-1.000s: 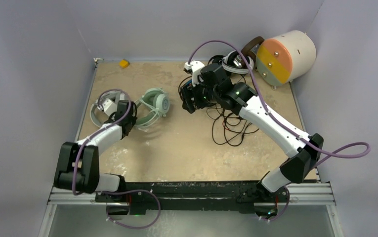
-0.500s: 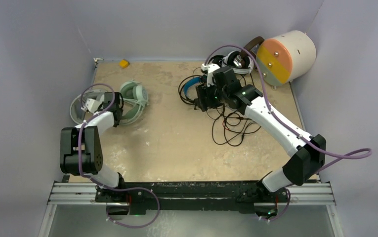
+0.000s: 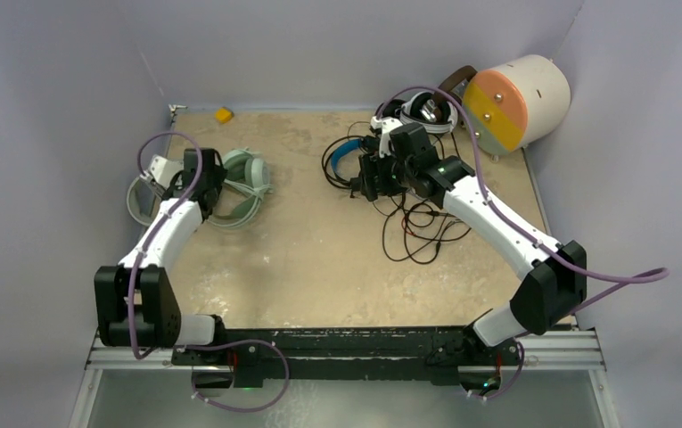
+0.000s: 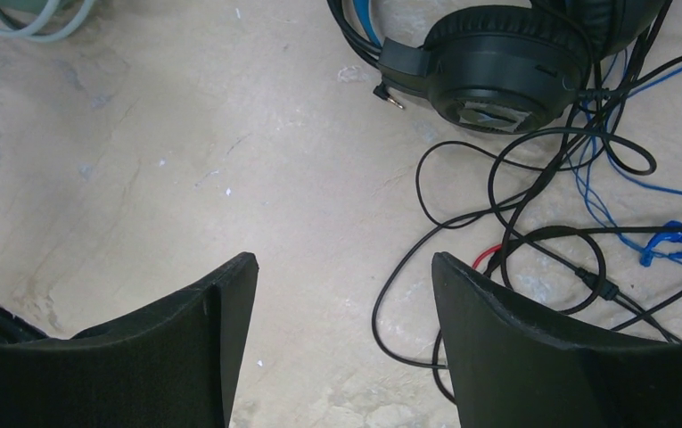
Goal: Wrap the headphones
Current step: Place the headphones at the center of the board.
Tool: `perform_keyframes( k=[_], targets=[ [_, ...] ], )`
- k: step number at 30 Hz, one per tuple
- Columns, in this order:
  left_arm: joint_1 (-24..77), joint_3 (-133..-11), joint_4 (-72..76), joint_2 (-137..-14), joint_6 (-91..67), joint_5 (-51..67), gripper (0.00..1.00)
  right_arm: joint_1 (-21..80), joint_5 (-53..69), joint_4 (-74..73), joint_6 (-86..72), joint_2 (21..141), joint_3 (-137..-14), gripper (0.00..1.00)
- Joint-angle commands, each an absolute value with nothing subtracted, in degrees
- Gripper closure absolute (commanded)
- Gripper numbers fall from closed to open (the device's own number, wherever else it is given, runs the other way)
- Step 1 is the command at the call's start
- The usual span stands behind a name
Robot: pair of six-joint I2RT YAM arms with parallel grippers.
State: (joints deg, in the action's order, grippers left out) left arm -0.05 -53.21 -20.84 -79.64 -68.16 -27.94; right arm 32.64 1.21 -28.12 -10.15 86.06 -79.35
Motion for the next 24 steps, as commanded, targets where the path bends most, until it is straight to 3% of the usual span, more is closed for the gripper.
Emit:
perform_keyframes(
  k=[1,4,6,9,15,20,24],
  targets=[
    [3.5,-59.1,-27.3,-73.8,-65.2,-29.7,0.19,32.0,0.9,-25.4,-11.4,83.4,-78.0,0.25],
    [9.3,-59.4,-23.3,-71.2,-58.6,-26.5,0.18,31.4,-3.6,-26.0,-13.7,83.4,-77.8,0.18],
    [12.3,-57.9,-17.1,-70.2,-52.2,-17.0,0.18,30.8,-5.7,-27.3,-14.2,83.4,-78.1,0.15],
    [16.5,-54.4,-8.6,-70.4,-44.2,-2.6,0.17,29.7,-8.3,-23.8,-15.6,80.3,-74.3,0.01],
    [24.8,-46.5,3.7,-71.3,-36.8,-1.0,0.14,25.5,-8.1,-21.9,-18.9,78.9,-72.2,0.01],
    [37.1,-43.1,10.2,-72.9,-26.5,-6.2,0.13,24.7,-11.3,-19.2,-19.6,81.3,-72.1,0.01],
    [38.4,-41.9,13.2,-74.8,-25.7,-4.1,0.13,24.3,-13.7,-16.6,-20.5,83.0,-72.4,0.01]
  ],
)
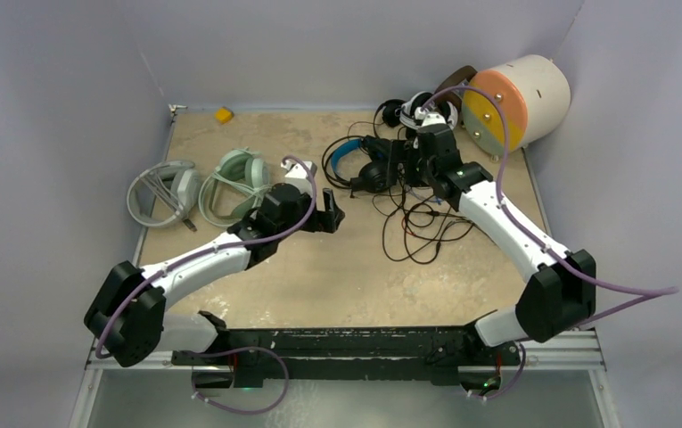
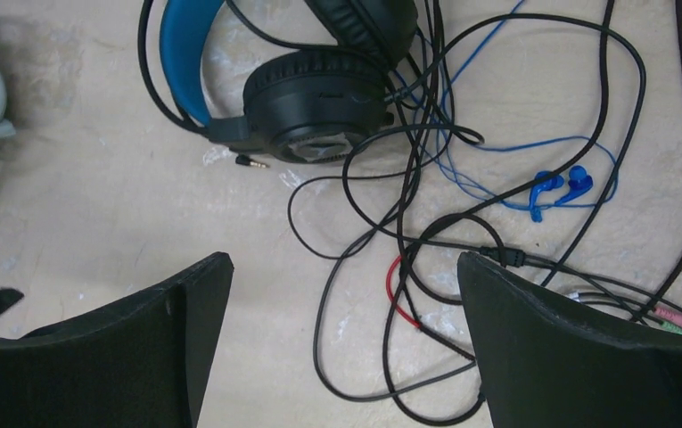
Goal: Wrap the headphones
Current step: Place the headphones at the center of the board, then pick up the headphones from the corner of the board.
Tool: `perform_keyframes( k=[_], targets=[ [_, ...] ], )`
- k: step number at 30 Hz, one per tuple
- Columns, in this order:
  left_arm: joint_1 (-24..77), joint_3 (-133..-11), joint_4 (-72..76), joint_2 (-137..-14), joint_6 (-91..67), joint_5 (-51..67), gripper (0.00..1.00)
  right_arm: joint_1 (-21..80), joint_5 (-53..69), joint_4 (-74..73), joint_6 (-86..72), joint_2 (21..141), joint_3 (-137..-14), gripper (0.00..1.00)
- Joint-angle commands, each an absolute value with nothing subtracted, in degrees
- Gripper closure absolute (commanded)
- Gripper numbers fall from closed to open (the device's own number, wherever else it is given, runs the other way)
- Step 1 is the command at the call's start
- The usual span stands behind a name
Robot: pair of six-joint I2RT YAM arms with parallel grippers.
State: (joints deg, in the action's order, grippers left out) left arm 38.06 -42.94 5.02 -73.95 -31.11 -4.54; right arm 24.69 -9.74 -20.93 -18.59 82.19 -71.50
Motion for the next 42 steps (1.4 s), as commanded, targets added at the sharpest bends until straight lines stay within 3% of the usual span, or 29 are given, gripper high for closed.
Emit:
perform_keyframes(
  k=[1,5,12,17,24,36,42],
  targets=[
    [38.4,-41.4,14.2,-74.9,-26.0,-4.5,0.13,24.3,-15.1,-16.2,-20.6,83.7,-72.9,0.01],
    [38.5,-37.5,19.8,-74.5,-26.6,-8.0,0.11,24.1,-21.1,-14.0,-20.0,86.8,-74.8,0.01],
    [38.5,-34.4,25.7,-75.2,-24.9,-11.2,0.0,20.6,-23.2,-9.3,-21.0,93.1,-81.4,0.01],
    [38.6,-30.1,33.0,-75.3,-24.2,-12.1,0.0,16.6,-22.8,-7.2,-24.1,99.6,-89.8,0.01],
    [38.6,-27.6,38.2,-76.6,-23.3,-10.4,0.0,14.0,-31.1,-4.5,-25.5,109.9,-99.6,0.01],
    [38.6,-27.8,39.0,-77.6,-24.3,-6.7,0.0,9.4,-33.7,2.8,-19.0,127.2,-119.7,0.01],
    [38.6,-28.9,37.8,-79.3,-24.6,-6.5,0.0,8.4,-36.4,9.0,-18.1,132.6,-122.9,0.04]
  ],
)
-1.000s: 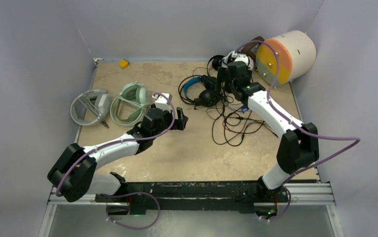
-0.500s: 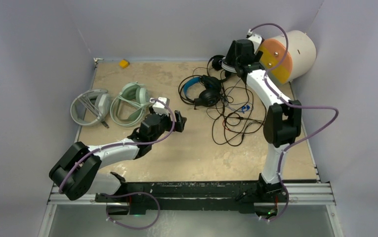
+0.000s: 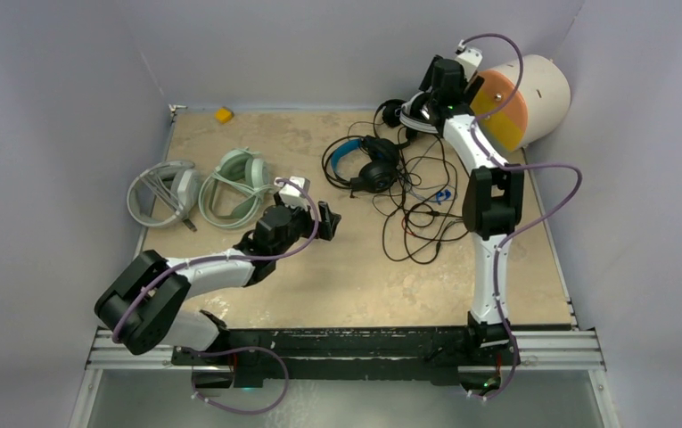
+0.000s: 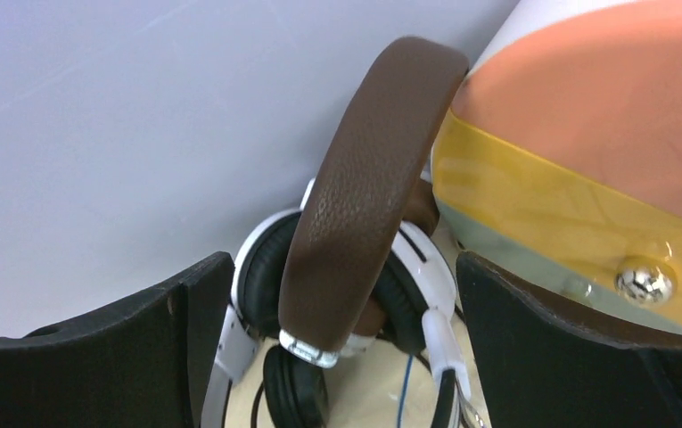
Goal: Wrap the headphones
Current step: Pick up the headphones from the corner of the board.
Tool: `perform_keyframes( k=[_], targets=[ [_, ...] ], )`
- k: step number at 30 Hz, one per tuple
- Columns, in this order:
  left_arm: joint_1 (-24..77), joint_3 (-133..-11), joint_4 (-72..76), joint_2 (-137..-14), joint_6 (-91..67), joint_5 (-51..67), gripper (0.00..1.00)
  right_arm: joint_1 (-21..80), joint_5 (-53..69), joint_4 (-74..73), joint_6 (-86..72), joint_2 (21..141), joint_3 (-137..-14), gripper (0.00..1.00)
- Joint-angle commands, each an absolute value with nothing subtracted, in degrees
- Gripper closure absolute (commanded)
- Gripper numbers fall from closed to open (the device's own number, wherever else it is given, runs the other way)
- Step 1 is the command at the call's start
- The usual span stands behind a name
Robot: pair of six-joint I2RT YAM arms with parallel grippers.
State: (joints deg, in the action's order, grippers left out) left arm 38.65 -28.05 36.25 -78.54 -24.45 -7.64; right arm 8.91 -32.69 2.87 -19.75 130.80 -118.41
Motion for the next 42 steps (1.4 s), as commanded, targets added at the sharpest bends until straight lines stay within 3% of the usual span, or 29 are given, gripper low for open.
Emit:
perform_keyframes(
  k=[1,2,4,8,11,19,29,38,42],
  targets=[
    [38.6,-29.1,37.5,-79.4,-24.6,-6.6,0.0,8.1,-35.8,8.5,-18.3,133.8,-125.2,0.08],
    [38.6,-29.3,37.2,-79.4,-24.5,-6.6,0.0,8.0,-35.0,7.5,-18.7,134.8,-126.6,0.17],
    [38.6,-29.3,37.2,-79.3,-24.4,-6.6,0.0,7.9,-33.2,7.9,-18.6,134.3,-126.6,0.46],
    [38.6,-29.3,37.3,-79.4,-24.2,-7.0,0.0,8.7,-29.9,16.0,-16.3,126.0,-117.6,0.85],
    [38.6,-29.4,37.1,-79.2,-24.3,-6.6,0.0,10.1,-28.2,20.4,-11.9,118.9,-111.5,0.99],
    [38.6,-29.4,36.9,-79.1,-24.2,-6.6,0.0,11.3,-8.8,24.8,-11.6,99.0,-96.7,1.0],
    [38.6,-27.6,38.3,-75.9,-23.4,-8.8,0.0,11.5,28.3,15.7,-12.9,85.1,-94.5,1.0],
    [38.6,-23.5,38.0,-67.9,-25.7,-17.7,0.0,13.3,42.4,9.7,-16.1,72.1,-94.6,1.0],
    [38.6,-24.7,32.5,-65.1,-26.9,-20.9,0.0,13.3,35.6,8.5,-19.4,66.6,-85.0,1.0]
  ],
)
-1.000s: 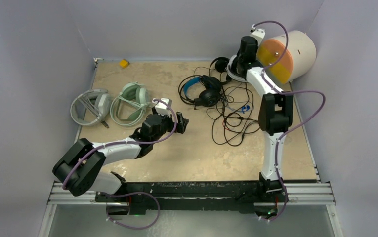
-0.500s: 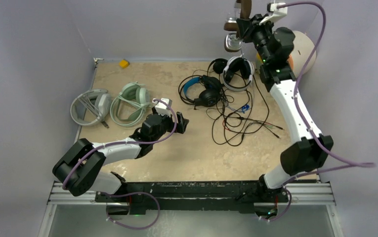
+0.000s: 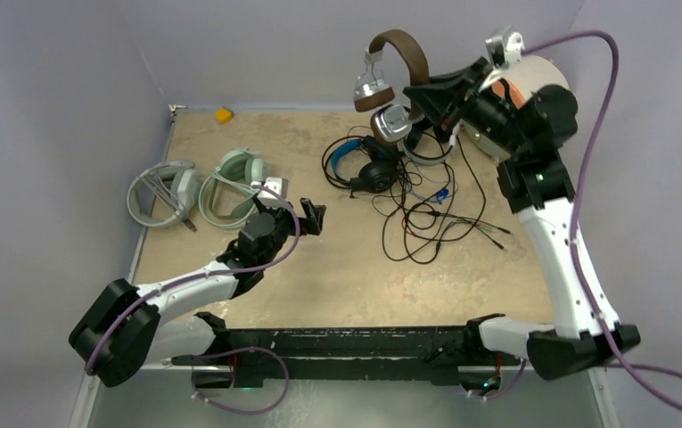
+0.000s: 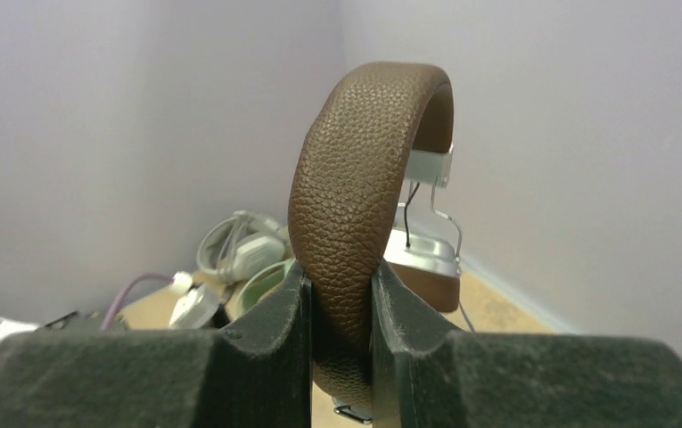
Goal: Wrap the headphones
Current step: Pick up the headphones from the corner of the board, then place the headphones at the center of the board.
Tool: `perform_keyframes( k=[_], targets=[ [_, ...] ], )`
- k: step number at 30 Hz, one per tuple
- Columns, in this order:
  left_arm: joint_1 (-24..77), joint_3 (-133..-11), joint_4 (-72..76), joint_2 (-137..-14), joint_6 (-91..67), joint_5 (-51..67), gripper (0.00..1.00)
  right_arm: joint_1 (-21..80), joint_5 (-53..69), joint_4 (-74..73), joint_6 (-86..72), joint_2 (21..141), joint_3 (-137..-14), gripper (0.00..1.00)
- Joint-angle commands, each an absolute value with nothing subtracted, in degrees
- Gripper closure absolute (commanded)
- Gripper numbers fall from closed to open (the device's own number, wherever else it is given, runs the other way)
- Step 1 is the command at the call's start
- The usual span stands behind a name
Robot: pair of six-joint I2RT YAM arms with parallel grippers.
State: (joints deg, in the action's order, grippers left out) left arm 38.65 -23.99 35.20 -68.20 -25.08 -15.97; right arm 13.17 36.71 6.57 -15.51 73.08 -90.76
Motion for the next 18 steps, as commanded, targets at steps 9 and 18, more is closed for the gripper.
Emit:
perform_keyframes(
  k=[9,18],
  targets=[
    [38.5,-28.1,19.1,-62.8,-37.4,-34.3,0.0,13.8,25.9,7.1,-27.8,57.3,-61.7,1.0],
    [38.5,-31.0,8.6,-58.9,-42.3,-36.2,0.03,20.4,21.0,2.9,-25.3,56.4,-50.4,1.0]
  ],
)
